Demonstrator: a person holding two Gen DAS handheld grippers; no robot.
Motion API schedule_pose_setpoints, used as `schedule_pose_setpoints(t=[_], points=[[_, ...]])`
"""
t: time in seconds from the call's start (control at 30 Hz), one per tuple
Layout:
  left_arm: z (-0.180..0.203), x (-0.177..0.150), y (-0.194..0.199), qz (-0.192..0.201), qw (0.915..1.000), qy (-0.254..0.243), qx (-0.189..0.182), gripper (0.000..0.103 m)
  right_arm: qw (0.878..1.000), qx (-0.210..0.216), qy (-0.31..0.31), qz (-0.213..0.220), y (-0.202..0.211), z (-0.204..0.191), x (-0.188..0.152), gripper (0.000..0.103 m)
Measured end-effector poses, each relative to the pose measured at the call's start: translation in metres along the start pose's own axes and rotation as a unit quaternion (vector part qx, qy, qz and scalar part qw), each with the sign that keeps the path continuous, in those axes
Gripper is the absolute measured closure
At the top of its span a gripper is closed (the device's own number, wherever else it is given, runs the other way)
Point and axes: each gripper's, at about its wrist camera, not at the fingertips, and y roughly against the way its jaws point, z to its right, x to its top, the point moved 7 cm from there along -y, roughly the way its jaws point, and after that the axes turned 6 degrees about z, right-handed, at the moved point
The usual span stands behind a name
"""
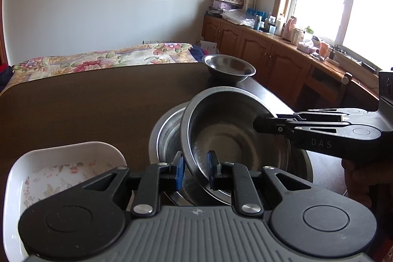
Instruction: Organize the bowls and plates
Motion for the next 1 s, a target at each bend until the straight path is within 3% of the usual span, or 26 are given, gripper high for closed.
schedule_pose_setpoints(t=[0.3,0.77,1.0], points=[[0.000,-0.002,0.001,0.004,0.9999,-0.007,0.010,0.082,1.000,0.005,0.003,-0.002,-0.002,0.003,-0.001,0.091],[-0.001,-0.002,0.009,0.019,0.9998,-0.005,0.009,0.064,0.999,-0.001,0.041,-0.001,-0.004,-0.007,-0.002,0.090],[-0.003,0.000,0.013,0.028,0.9995,-0.004,0.013,0.060,0.999,-0.004,0.038,0.009,-0.002,-0.006,0.003,0.090]])
